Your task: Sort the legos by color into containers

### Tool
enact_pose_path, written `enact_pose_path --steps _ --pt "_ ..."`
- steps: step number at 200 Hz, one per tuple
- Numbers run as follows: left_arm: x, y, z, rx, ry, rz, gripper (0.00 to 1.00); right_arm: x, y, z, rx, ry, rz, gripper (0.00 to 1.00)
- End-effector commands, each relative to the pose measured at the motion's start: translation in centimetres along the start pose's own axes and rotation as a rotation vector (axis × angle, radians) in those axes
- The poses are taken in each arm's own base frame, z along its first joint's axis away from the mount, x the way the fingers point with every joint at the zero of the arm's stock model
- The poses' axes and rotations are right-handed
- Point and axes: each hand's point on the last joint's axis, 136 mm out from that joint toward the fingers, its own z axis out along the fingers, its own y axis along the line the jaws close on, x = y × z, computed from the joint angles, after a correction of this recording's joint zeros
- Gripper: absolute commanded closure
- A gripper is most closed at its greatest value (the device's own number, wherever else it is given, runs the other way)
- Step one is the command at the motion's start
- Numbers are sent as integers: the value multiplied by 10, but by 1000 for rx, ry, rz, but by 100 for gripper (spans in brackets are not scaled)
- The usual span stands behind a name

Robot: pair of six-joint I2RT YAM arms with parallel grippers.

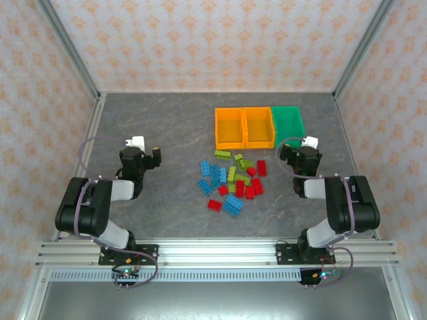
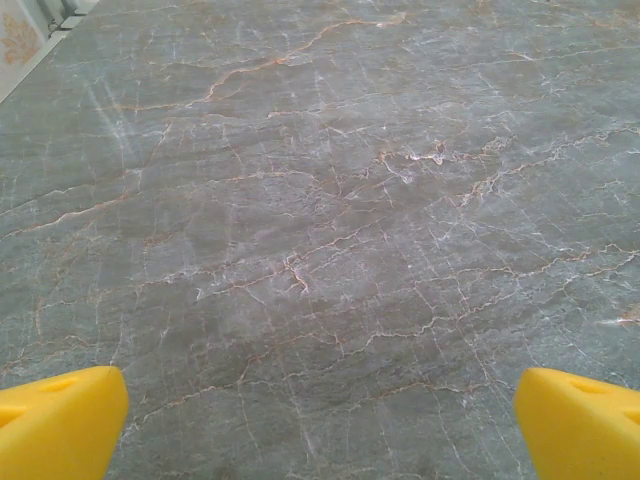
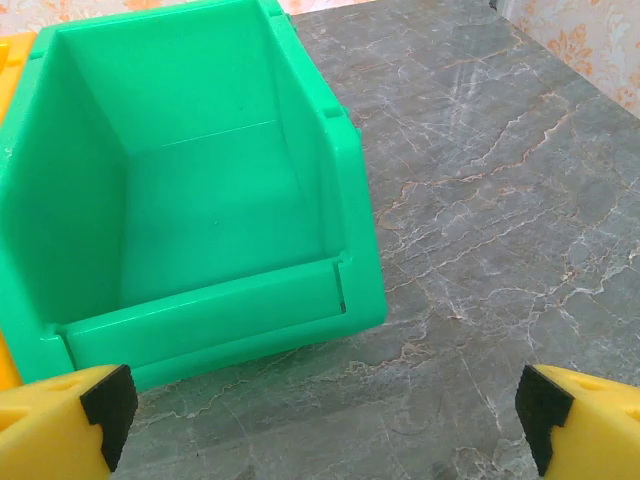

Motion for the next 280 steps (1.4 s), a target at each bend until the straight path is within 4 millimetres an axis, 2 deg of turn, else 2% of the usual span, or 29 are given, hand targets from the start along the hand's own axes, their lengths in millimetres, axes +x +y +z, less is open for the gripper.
enact_pose_path --steps 1,117,138,149,157,169,181,186,208,233,251,280 --pt "-19 3 -2 -22 -55 5 0 -9 1 0 -12 -23 4 1" --pt "-19 4 -2 -23 -55 3 0 -9 1 0 -12 -23 4 1" --pt "-20 4 -2 -25 -61 4 0 -32 3 -12 11 1 0 1" --pt "-25 6 -4 -45 -51 -2 0 -46 -7 -23 91 61 90 1" --pt "-32 9 -7 -63 -40 -5 0 -49 -10 -35 118 121 148 1" --pt "-39 12 -15 -84 -8 -14 0 -53 -3 -53 105 188 206 1" --pt "-48 9 -28 -73 -8 -30 0 -44 4 -70 96 291 248 1" --pt "-51 8 -35 -70 -4 -46 0 -49 10 -80 70 306 276 1" --pt "-61 5 -66 -108 98 -96 0 -28 38 -107 -11 533 319 0" --pt "-64 -17 -100 -50 200 -135 0 4 72 -129 -83 772 273 0" --pt "-62 -31 -123 -14 264 -169 0 20 88 -133 -99 860 231 0" --pt "-66 -76 -158 129 248 -84 0 36 103 -120 -102 921 193 0"
